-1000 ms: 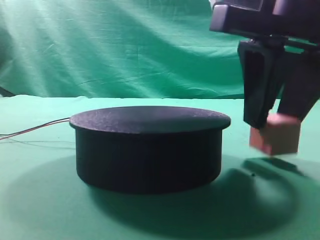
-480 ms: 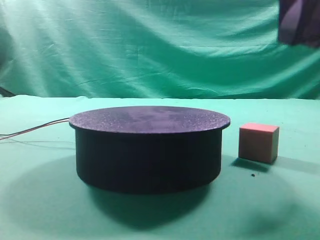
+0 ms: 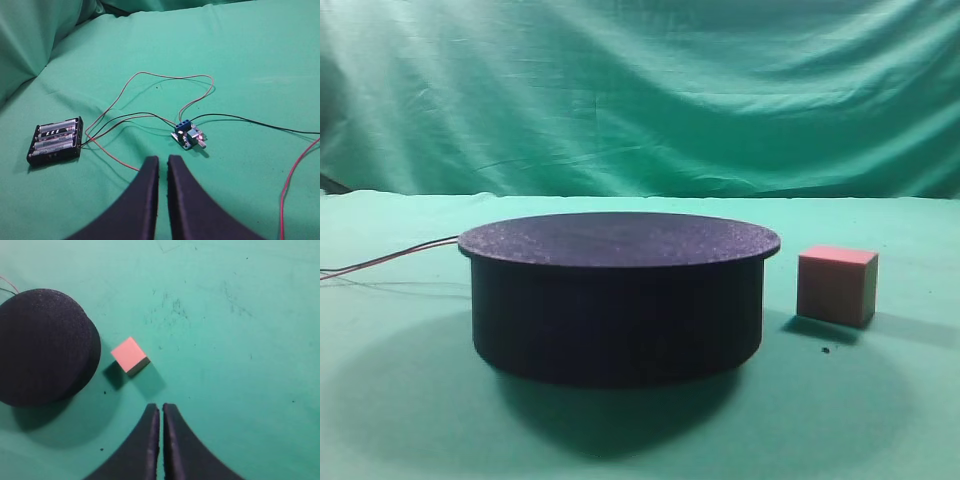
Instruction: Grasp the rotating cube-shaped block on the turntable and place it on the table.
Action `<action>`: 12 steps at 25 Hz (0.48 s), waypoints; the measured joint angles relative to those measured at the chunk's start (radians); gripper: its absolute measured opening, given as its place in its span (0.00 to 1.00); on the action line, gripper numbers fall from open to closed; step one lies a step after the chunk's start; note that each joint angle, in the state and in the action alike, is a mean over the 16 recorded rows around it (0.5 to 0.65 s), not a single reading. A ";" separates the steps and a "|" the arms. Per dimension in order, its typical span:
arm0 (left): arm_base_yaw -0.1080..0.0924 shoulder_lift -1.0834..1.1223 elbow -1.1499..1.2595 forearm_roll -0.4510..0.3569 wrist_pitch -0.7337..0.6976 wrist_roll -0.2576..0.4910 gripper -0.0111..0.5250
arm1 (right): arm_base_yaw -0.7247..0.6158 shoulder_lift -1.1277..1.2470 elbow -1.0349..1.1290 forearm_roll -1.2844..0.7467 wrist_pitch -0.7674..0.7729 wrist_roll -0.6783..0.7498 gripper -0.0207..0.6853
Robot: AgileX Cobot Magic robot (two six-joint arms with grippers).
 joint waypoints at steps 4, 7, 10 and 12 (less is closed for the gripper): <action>0.000 0.000 0.000 0.000 0.000 0.000 0.02 | -0.006 -0.035 0.012 -0.011 -0.039 -0.090 0.03; 0.000 0.000 0.000 0.000 0.000 0.000 0.02 | -0.033 -0.067 0.036 -0.029 -0.078 -0.157 0.03; 0.000 0.000 0.000 0.000 0.000 0.000 0.02 | -0.082 -0.116 0.083 -0.048 -0.136 -0.210 0.03; 0.000 0.000 0.000 0.000 0.000 0.000 0.02 | -0.125 -0.162 0.128 -0.060 -0.183 -0.229 0.03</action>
